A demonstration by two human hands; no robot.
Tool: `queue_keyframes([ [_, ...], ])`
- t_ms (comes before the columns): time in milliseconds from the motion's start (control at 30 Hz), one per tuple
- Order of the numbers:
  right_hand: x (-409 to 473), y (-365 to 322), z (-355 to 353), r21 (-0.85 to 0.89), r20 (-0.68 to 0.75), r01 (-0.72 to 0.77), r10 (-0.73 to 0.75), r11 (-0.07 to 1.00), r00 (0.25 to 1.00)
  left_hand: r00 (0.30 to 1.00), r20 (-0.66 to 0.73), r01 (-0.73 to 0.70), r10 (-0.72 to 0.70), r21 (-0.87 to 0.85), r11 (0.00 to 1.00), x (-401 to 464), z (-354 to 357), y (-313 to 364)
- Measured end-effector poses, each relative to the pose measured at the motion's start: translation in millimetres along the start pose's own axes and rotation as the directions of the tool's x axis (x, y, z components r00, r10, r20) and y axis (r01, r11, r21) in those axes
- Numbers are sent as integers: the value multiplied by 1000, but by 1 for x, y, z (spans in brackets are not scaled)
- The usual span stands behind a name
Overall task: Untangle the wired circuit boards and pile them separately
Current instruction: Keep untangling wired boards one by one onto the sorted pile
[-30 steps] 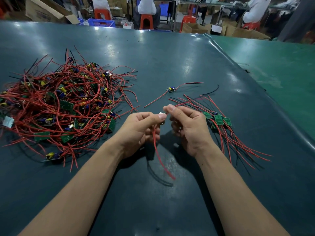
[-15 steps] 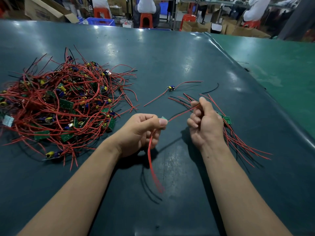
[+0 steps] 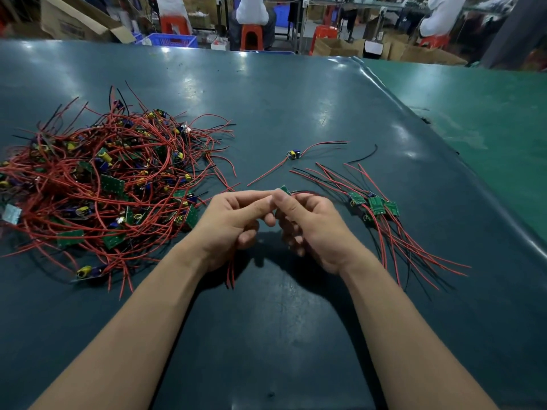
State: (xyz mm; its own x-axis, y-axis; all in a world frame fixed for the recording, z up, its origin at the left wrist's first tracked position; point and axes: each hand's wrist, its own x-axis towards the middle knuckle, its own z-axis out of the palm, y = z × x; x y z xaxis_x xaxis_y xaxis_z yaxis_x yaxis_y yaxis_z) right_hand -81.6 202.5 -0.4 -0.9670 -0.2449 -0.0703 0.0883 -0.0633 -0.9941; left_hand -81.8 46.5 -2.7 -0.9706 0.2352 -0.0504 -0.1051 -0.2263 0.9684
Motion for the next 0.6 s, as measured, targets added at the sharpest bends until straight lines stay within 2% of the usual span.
queue_keyframes([
  [133, -1, -1, -4, 39, 21, -6, 5, 999, 1000, 995, 101, 13, -20, 68, 998, -2, -16, 6],
  [167, -1, -1, -3, 21, -14, 29, -29, 999, 999, 995, 100, 6, -14, 82, 997, -2, -21, 8],
  [233, 2, -2, -2, 21, -186, 116, -110, 993, 976, 999, 34, -21, 18, 92, 996, -1, -27, 9],
  [333, 6, -10, -14, 120, -530, 260, -160, 958, 833, 967, -215, -125, 137, 70, 990, 5, -31, 8],
  [433, 7, -12, -26, 211, -732, 352, -91, 912, 675, 880, -404, -238, 248, 78, 968, 10, -28, 8],
  [500, 8, -10, -29, 260, -781, 374, -34, 890, 623, 845, -423, -281, 329, 173, 944, 11, -25, 4],
  [567, 10, -7, -30, 373, -768, 360, 66, 855, 637, 812, -390, -285, 434, 384, 878, 10, -18, -3],
  [600, 10, -6, -29, 446, -736, 333, 128, 831, 665, 788, -357, -277, 502, 523, 806, 8, -15, -6],
])
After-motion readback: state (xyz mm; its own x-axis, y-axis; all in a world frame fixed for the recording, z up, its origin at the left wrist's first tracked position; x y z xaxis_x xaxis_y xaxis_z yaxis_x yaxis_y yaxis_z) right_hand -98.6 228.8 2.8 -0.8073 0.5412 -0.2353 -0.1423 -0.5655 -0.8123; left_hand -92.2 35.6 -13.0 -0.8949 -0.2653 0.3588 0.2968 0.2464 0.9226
